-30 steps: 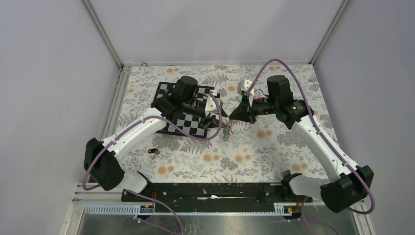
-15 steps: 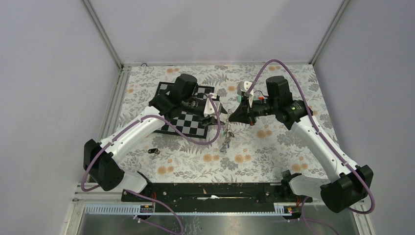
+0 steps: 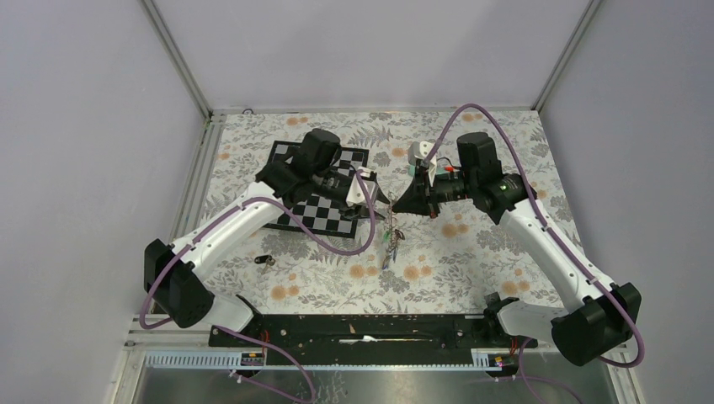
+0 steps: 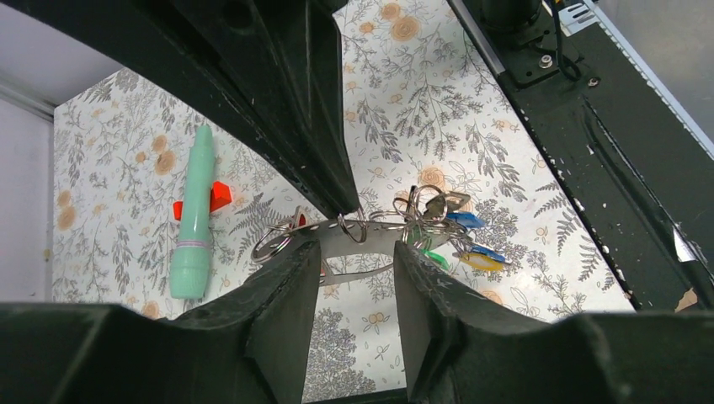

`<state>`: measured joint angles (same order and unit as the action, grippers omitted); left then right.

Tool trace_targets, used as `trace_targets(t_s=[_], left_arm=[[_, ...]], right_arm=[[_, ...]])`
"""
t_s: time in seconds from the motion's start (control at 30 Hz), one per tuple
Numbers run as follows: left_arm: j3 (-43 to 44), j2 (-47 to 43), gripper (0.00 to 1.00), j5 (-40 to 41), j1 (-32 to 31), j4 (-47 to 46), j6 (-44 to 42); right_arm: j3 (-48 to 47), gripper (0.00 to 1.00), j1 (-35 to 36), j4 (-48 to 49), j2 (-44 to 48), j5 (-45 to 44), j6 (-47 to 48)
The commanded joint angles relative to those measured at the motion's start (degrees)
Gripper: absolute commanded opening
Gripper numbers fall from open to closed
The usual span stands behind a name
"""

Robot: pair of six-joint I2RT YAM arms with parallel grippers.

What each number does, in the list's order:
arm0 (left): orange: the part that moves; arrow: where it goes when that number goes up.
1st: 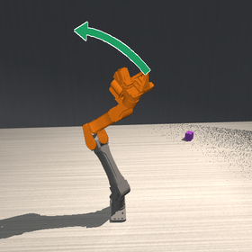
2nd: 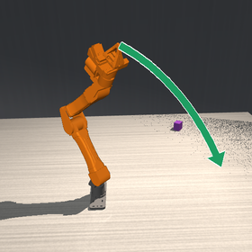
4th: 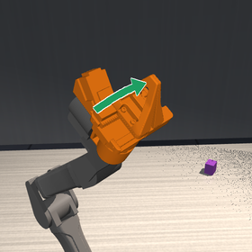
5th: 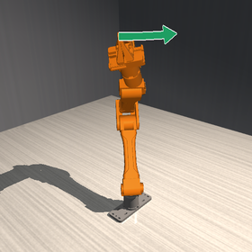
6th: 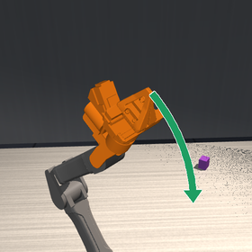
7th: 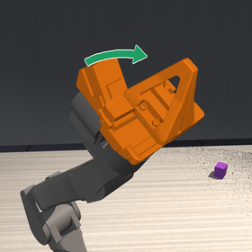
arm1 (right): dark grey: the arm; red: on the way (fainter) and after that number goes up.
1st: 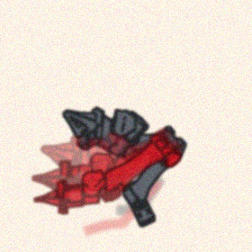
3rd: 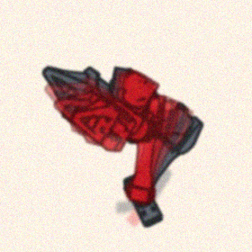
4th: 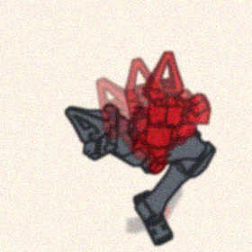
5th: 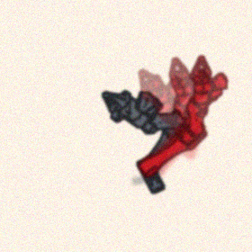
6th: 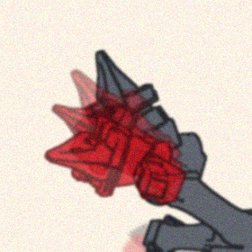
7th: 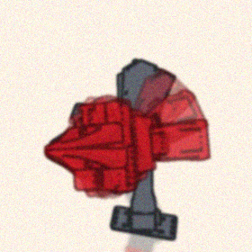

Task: Put the keys on the keyring

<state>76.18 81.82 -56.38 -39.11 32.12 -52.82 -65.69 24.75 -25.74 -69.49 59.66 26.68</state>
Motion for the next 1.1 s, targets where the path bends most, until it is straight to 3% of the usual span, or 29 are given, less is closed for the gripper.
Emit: trace_targets(t_s=[0.0,0.83,0.93,1.07], left_arm=[[3.4,0.6,0.42,-5.0,-0.3,-0.2,-1.6],[1.6,3.3,0.25,-6.6,-1.2,-6.7,6.9],[1.6,3.5,0.19,-6.6,-1.3,-6.8,7.1],[1.1,3.3,0.03,-6.3,-1.3,-6.7,7.0]], right_arm=[[0.6,0.00,0.1,4.3,1.0,3.0,-1.4],[2.2,0.00,-0.4,6.8,1.5,3.7,-3.6],[2.2,0.00,-0.4,6.8,1.5,3.6,-3.6],[2.1,0.00,-0.4,6.8,1.5,3.2,-3.8]])
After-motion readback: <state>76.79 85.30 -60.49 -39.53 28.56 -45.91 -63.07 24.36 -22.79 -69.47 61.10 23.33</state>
